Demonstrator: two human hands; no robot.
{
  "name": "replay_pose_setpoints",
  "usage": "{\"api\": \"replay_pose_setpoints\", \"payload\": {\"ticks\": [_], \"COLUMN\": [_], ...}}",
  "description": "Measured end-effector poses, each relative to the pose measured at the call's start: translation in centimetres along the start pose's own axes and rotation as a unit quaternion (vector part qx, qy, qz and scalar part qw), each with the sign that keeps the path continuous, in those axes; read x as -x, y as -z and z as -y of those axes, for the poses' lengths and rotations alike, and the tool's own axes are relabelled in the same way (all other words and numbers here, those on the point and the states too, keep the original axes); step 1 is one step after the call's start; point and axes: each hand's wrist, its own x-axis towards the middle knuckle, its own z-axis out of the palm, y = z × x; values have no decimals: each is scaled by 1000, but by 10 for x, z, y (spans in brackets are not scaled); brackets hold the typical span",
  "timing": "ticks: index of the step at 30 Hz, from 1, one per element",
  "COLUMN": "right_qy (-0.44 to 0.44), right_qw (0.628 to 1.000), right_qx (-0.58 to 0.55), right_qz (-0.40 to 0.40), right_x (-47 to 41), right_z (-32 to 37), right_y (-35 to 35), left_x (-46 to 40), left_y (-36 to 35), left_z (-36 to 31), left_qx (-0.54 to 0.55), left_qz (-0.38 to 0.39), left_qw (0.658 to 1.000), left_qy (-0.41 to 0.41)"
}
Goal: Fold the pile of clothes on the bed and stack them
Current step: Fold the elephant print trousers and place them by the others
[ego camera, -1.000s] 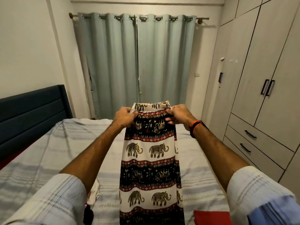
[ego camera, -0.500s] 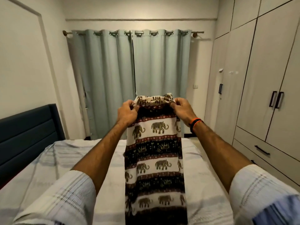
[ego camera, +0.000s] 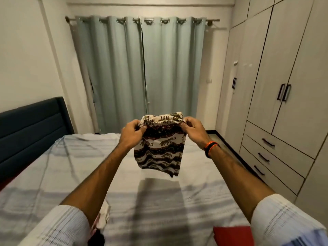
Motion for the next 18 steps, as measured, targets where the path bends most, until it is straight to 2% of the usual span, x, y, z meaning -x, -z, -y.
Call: {"api": "replay_pose_setpoints", "payload": {"ticks": [9, 15, 18], "right_qy": [-169, -235, -264], "right_qw": [981, 959, 947], "right_qx": [2, 52, 81], "right_qz": [90, 147, 162], "right_x": [244, 375, 422], "right_z": [-126, -165, -176], "right_y": [-31, -38, -40], "left_x": [246, 375, 423], "left_y": [-58, -77, -79], "left_z": [98, 140, 140], "left_qx": [-49, -81, -107], "left_qz": [112, 210, 236], "left_qw": [979, 944, 935], "left_qy": [166, 240, 241]}}
